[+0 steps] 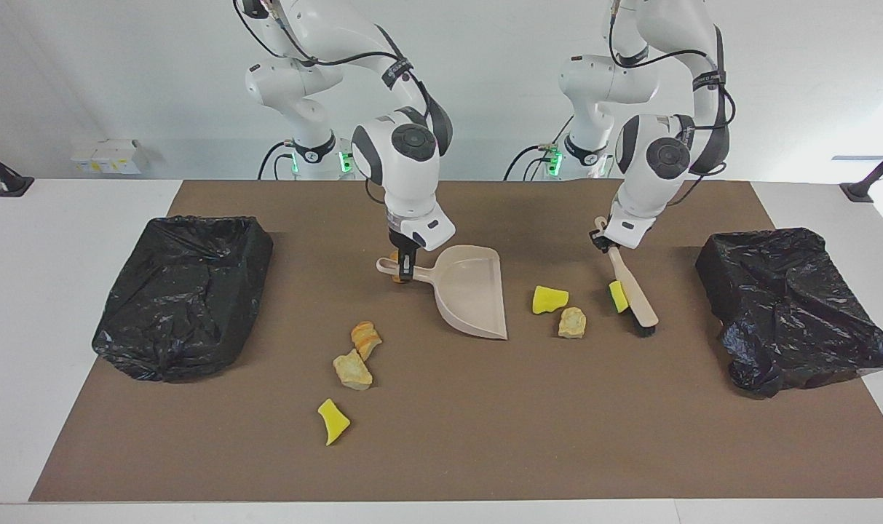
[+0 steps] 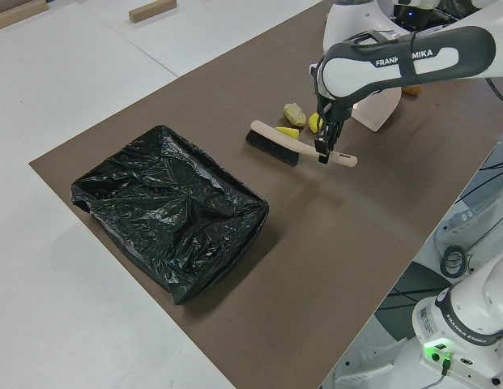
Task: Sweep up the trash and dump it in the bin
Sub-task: 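Brush the debris into the dustpan held by the right gripper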
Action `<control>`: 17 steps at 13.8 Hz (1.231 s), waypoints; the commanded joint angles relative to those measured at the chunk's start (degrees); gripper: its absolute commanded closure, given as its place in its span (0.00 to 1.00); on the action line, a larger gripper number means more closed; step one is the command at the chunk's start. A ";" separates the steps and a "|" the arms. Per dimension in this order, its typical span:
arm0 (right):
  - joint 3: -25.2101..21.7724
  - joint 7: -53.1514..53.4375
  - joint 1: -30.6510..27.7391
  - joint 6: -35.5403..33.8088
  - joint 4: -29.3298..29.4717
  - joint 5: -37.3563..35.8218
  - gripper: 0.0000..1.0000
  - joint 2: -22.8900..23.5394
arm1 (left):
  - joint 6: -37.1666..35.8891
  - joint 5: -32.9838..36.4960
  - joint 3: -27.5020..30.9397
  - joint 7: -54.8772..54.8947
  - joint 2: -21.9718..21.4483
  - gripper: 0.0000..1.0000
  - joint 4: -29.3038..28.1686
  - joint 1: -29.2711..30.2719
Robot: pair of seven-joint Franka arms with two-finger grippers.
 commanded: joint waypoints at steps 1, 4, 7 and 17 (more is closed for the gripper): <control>0.32 -0.26 -0.06 0.24 -0.44 -1.23 1.00 0.13 | 1.72 -0.70 0.57 5.22 1.96 1.00 2.39 -2.24; 0.32 -0.26 -0.06 0.16 -0.44 -1.23 1.00 0.13 | 1.64 -1.58 0.48 10.60 3.28 1.00 2.31 -4.87; 0.32 -0.18 -0.06 0.16 -0.44 -1.23 1.00 0.13 | 1.55 -2.72 0.31 11.14 3.01 1.00 2.22 -8.38; 0.32 -0.18 -0.06 0.16 -0.44 -1.14 1.00 0.13 | 0.68 -15.12 0.05 13.43 2.84 1.00 4.49 -25.18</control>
